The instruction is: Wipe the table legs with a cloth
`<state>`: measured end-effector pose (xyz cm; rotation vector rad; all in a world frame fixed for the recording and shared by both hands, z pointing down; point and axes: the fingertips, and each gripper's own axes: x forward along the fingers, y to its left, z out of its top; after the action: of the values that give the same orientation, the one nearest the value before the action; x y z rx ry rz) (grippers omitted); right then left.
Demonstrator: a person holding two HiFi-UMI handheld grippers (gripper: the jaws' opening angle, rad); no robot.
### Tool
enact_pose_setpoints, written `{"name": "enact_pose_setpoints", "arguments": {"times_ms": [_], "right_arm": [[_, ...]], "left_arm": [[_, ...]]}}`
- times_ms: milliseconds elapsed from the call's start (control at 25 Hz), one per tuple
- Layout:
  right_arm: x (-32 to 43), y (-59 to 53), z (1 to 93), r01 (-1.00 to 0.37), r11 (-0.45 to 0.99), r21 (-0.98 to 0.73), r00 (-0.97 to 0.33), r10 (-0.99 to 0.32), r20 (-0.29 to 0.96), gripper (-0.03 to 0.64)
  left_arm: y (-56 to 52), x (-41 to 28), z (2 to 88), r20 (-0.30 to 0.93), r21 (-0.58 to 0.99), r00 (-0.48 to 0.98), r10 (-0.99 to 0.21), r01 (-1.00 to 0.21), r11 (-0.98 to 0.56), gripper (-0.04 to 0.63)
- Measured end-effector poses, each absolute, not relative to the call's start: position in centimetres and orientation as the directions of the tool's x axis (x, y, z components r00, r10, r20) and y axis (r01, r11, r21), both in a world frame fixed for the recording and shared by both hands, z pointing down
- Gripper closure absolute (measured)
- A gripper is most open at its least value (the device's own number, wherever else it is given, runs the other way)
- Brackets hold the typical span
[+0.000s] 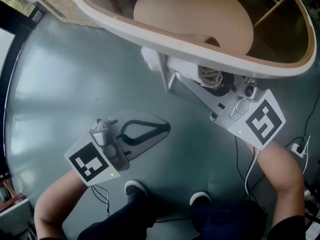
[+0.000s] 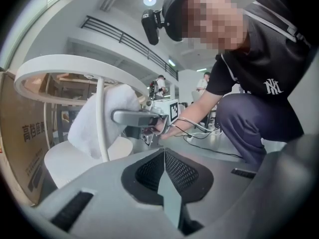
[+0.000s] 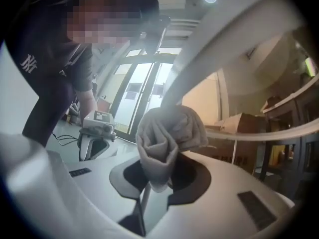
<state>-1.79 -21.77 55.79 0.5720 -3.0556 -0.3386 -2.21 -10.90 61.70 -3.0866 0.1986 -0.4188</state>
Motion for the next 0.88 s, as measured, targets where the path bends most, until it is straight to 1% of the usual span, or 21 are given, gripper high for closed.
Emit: {"name": "enact_pose_setpoints", "arguments": {"times_ms": [240,360,480,600,680,760,880], "right_arm": [[-2.2,-20.8,55.4,-0.357,0.874,0.328,-0.931,-0.363,-0.047,0.549],[-2.5,-20.5,58.0,-0.325,0.884,0.335,-0.94,-0.34,-0.014,0.551],[-2.4,-20.4,63.0,-0.308,0.906,0.29,-0.936,-0.343,0.078,0.551],[-2.2,-21.0,69.6,-0.351,0.925,0.147,-0.902,-0.376,0.213,0.551],[-2.3,-21.3,73.4,-0.376,0.924,0.066,-0.884,-0.379,0.274,0.551],[-2.4,-21.5,76.5,-0.37,0.928,0.035,-0.872,-0.36,0.331,0.551],[-2.2,-21.5,79.9,-0.33,0.943,0.037,-0.85,-0.314,0.423,0.55]], "left_arm": [[-10.8,-3.3,62.2,0.288,-0.023,0.948,-0.136,-0.135,-0.991,0.587],[-10.8,-4.0,62.7,0.296,-0.01,0.944,-0.148,-0.152,-0.988,0.588],[-10.6,-4.2,63.0,0.298,0.001,0.943,-0.15,-0.158,-0.987,0.588],[-10.4,-4.3,63.5,0.299,0.009,0.943,-0.147,-0.157,-0.988,0.588],[-10.2,-4.4,63.8,0.304,0.016,0.942,-0.14,-0.152,-0.988,0.586],[-10.0,-4.5,64.0,0.311,0.019,0.941,-0.135,-0.148,-0.989,0.588],[-9.7,-4.6,63.9,0.315,0.018,0.939,-0.137,-0.15,-0.988,0.587]]}}
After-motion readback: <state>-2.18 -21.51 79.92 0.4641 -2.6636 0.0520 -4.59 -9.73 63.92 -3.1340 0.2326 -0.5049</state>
